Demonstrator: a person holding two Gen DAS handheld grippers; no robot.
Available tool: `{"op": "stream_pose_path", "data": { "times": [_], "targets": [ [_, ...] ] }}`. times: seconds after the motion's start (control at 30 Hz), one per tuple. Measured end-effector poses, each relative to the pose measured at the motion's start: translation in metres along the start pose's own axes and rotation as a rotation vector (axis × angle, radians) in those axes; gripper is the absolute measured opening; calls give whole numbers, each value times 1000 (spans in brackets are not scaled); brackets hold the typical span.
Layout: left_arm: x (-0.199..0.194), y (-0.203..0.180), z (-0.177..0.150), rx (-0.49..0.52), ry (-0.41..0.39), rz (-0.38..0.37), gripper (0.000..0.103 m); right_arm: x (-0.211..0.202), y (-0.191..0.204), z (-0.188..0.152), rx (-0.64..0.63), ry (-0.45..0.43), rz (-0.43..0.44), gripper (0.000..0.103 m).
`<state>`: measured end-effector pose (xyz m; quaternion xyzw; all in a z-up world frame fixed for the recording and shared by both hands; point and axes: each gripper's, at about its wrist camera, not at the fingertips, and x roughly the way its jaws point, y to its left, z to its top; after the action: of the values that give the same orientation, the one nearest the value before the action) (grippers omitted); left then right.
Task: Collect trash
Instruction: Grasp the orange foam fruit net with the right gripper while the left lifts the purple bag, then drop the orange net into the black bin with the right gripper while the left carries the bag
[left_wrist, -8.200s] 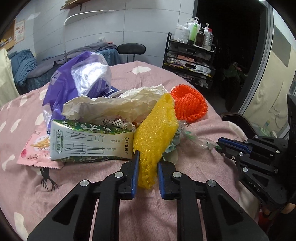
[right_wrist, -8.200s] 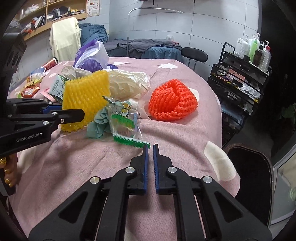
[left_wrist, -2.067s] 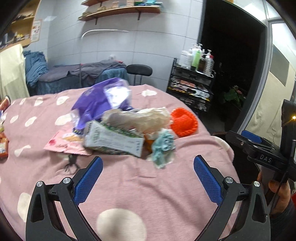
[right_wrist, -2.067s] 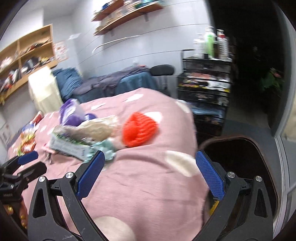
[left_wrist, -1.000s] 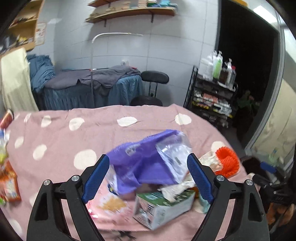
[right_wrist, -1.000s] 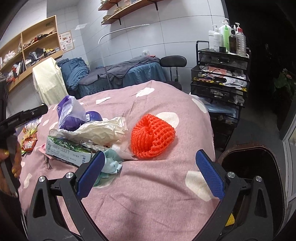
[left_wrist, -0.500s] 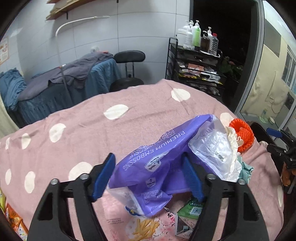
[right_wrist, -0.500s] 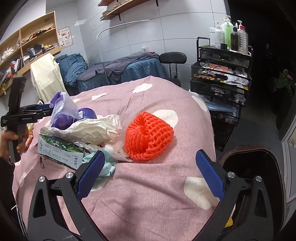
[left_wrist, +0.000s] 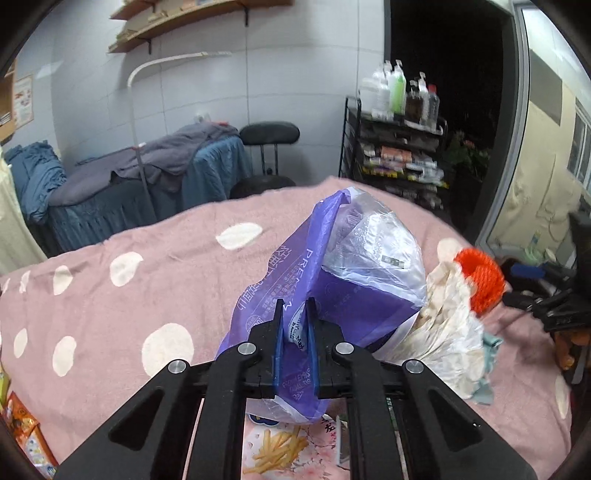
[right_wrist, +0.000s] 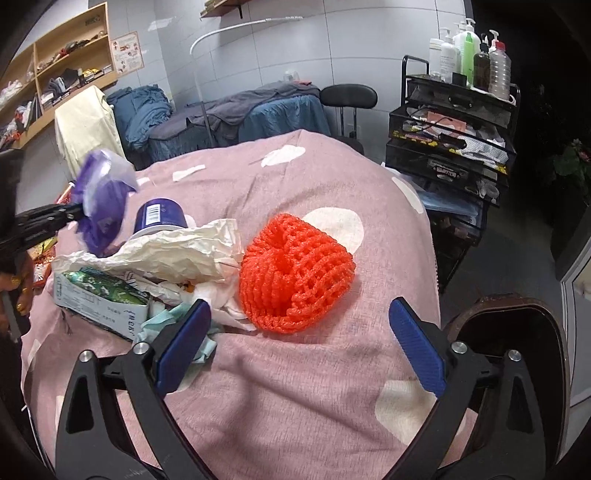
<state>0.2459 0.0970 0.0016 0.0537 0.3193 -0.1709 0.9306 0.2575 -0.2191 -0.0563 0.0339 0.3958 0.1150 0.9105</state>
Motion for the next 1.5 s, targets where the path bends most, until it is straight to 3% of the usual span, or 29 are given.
{"op": "stream_pose_path", "data": {
  "times": [0.13, 0.23, 0.27, 0.37, 0.63, 1.0, 1.5],
  "targets": [
    [-27, 2, 3, -67, -69, 10, 11, 16, -3, 6, 5, 54, -5, 76],
    [-45, -5, 1, -96, -106, 23, 11, 27, -6, 7, 21, 95, 28, 40],
    [-50, -9, 0, -106, -116, 30, 11, 26, -7, 6, 26, 90, 34, 33],
    [-61, -18, -7, -141, -135, 27, 11, 18, -11, 5, 53, 57, 58, 24],
    [-77, -50, -21, -190, -170, -17, 11, -24, -25, -9, 136, -49, 57, 22],
    [-88, -99, -25, -177, -210, -90, 11, -104, -55, -41, 172, -216, -63, 22],
    [-74, -180, -16, -86, -213, -240, 11, -138, -124, -87, 325, -220, -190, 22]
  ]
}}
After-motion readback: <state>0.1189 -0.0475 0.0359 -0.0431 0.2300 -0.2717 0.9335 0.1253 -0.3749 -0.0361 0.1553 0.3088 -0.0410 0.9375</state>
